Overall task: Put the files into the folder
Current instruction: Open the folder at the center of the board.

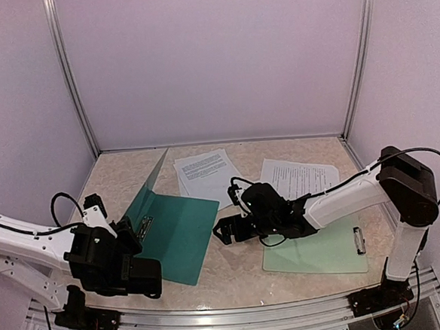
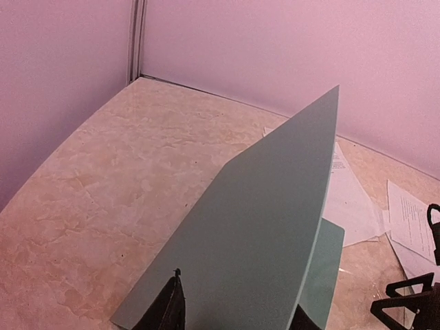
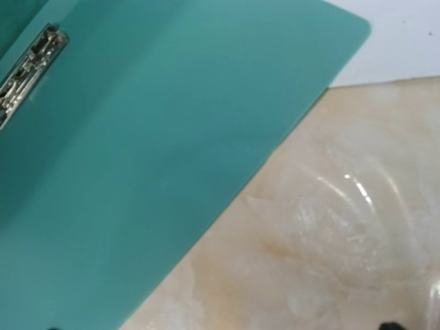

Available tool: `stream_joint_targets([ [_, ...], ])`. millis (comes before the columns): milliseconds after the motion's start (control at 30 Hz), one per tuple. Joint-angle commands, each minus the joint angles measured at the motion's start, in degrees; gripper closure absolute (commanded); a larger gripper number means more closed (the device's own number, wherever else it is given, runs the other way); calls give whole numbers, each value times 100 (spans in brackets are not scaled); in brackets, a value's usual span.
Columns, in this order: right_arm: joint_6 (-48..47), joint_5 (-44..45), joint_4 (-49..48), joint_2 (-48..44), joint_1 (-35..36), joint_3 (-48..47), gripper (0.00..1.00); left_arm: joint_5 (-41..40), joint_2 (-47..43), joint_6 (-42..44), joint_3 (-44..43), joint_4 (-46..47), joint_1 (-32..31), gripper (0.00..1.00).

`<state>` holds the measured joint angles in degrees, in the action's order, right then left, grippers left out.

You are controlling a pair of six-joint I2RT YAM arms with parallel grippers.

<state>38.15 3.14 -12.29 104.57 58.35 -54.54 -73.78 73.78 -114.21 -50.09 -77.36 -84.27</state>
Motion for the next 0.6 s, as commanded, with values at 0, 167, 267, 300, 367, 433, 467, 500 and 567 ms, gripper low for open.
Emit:
stream_joint_targets([
  [0,-27,-95,-19,82,55,17,2,402,-245,1086,-385,-1466,189,64],
  [167,-19,-132,-57,83,56,36,2,1503,-907,5109,176,1973,820,65],
  [267,-12,-119,-106,27,57,121,2,2091,-1389,6307,516,3229,1238,62],
  [300,-3,-100,-115,13,55,139,2,2221,-1490,6581,524,3363,1377,62],
  [367,-1,-94,-125,2,59,170,2,2447,-1488,7018,439,3526,1537,61],
  [433,-1,-109,-140,14,61,173,2,2720,-1360,7488,335,3726,1675,61],
  [467,-1,-120,-157,25,55,168,2,2879,-1281,7720,294,3805,1756,61],
  [500,7,-140,-172,39,54,164,2,3033,-1220,7925,241,3868,1842,61],
  [567,24,-169,-197,58,57,163,2,3388,-1095,8338,159,3982,2029,62],
])
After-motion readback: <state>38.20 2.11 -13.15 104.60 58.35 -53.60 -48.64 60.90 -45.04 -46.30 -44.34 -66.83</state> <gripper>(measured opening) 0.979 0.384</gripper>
